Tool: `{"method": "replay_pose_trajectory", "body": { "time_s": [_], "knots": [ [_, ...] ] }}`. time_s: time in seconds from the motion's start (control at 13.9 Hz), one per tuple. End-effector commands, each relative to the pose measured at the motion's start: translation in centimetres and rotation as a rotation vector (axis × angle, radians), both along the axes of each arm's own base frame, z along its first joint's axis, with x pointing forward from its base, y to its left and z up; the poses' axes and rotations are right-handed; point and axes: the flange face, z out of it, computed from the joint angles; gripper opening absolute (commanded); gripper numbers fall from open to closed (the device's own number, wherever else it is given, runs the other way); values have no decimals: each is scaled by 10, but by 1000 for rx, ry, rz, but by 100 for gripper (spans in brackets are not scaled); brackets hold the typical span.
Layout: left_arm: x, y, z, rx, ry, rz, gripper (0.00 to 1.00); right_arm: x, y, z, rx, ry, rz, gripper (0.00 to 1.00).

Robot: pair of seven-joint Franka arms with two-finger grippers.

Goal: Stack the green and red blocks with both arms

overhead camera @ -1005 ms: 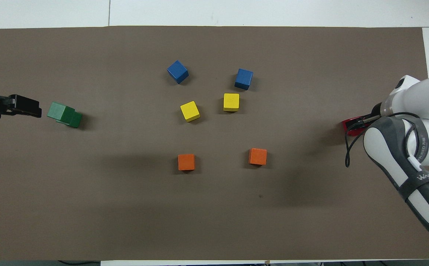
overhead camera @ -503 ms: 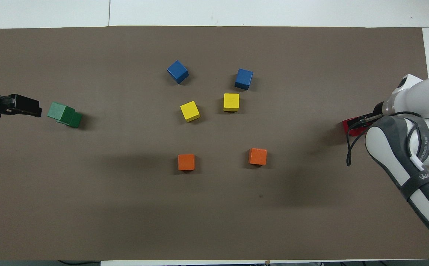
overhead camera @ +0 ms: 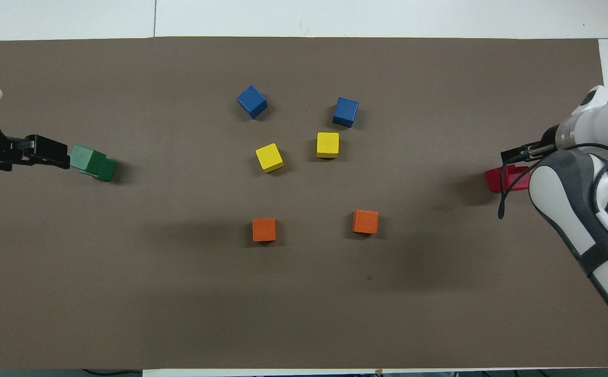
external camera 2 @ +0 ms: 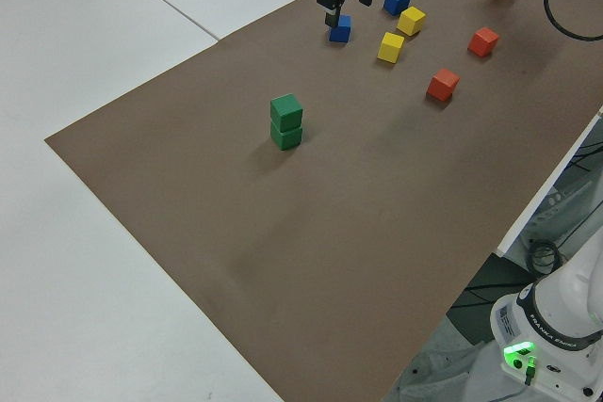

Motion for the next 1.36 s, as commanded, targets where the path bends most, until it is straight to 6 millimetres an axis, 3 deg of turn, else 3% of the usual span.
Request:
{"method": "replay_pose_trajectory", "body": {
  "time_s": [0.0,0.14,0.29,0.5,0.86,1.29],
  "knots": [
    [-2,-4,8,-1,-9,6,100,20,24,33,15,-64,-24,100],
    [-2,-4,8,-1,-9,3,100,21,47,59,52,-97,-26,100],
    [-3,-4,4,0,0,3,100,17,70,100,70,-127,-9,100],
    [-3,-2,3,0,0,5,100,-1,71,151,66,-83,-10,100],
    [-3,0,3,2,2,14,100,-40,53,178,60,51,-49,100],
    [-3,2,3,-3,-4,14,100,-55,40,194,46,63,-79,100]
  ]
}}
